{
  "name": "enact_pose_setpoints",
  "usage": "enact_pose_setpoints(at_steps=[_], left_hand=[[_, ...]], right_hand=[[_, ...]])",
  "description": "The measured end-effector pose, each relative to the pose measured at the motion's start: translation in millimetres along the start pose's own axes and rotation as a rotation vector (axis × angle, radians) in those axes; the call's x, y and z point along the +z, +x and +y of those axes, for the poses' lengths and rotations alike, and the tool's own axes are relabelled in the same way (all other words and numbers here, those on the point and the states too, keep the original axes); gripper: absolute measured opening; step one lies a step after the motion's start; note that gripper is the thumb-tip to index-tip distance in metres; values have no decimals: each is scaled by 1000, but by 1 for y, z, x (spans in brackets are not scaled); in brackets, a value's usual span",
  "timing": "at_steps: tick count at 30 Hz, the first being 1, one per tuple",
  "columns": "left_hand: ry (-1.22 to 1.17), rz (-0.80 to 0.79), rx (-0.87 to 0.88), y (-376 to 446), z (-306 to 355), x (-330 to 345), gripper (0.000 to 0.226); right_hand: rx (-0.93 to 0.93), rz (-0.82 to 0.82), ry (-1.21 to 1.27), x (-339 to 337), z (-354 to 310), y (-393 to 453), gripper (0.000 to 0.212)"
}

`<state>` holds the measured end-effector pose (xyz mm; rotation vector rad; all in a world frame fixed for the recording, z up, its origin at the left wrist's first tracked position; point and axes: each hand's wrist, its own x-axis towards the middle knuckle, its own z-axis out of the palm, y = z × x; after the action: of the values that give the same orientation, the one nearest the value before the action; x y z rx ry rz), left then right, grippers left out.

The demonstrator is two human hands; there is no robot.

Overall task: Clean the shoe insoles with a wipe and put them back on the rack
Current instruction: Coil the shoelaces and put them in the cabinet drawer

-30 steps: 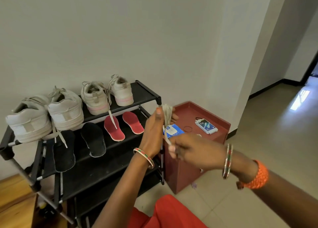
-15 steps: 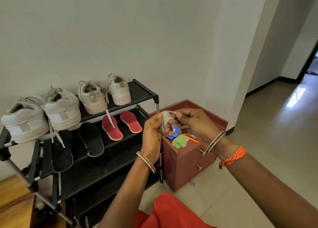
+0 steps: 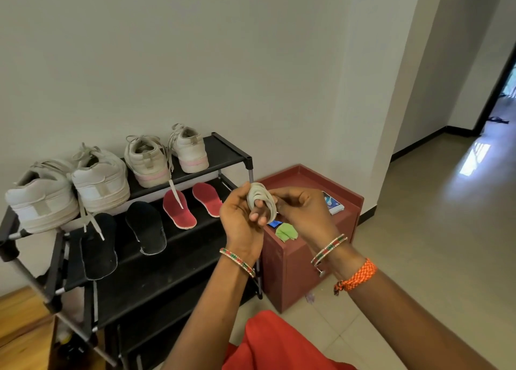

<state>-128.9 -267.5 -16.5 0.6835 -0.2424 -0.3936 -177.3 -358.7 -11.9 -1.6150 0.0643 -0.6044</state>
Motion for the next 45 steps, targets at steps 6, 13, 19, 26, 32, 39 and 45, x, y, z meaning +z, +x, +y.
enact_pose_setpoints(at_steps=[6, 13, 19, 26, 32, 39, 45], left_hand=[[78, 43, 17, -11, 0, 4, 50], [238, 25, -56, -26, -29, 9, 45], [315, 87, -263, 6, -67, -6, 45], [578, 286, -419, 101, -111, -71, 33], [1204, 66, -260, 163, -158, -126, 22], [1910, -560, 11, 257, -228, -193, 73], [2132, -646, 94, 285, -263, -228, 65]], right_hand=[[13, -264, -129, -16, -17, -15, 26], [17, -128, -301, -32, 10, -26, 14], [203, 45, -353, -49, 68, -11, 22], [453, 257, -377, -111, 152, 47, 9], [660, 480, -390, -170, 233, 118, 20], [665, 510, -589, -193, 347, 218, 19], [619, 251, -877, -203, 434, 265, 34]])
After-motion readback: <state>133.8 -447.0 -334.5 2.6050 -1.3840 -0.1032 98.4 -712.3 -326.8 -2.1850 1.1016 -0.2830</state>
